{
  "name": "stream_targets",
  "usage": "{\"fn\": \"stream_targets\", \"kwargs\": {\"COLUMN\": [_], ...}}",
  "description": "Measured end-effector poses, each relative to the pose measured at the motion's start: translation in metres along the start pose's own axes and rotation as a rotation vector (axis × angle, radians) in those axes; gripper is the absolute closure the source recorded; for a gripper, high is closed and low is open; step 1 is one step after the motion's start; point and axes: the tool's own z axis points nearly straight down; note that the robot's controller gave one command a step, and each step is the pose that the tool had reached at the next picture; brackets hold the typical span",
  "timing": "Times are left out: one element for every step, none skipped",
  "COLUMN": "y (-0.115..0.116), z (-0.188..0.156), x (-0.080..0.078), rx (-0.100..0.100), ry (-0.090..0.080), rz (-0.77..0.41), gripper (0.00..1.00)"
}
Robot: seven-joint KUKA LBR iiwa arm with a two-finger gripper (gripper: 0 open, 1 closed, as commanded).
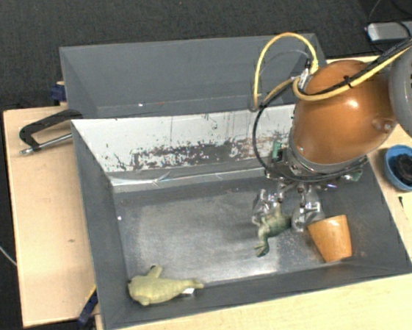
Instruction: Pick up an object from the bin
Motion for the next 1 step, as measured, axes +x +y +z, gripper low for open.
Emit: {"fn": "stream_targets", "kwargs": {"y": [-0.0013], "z": [-0.0256], "x": [-0.002], "rx": [-0.001], "ry": [0.001], "rz": [0.003], "gripper": [1.0]}}
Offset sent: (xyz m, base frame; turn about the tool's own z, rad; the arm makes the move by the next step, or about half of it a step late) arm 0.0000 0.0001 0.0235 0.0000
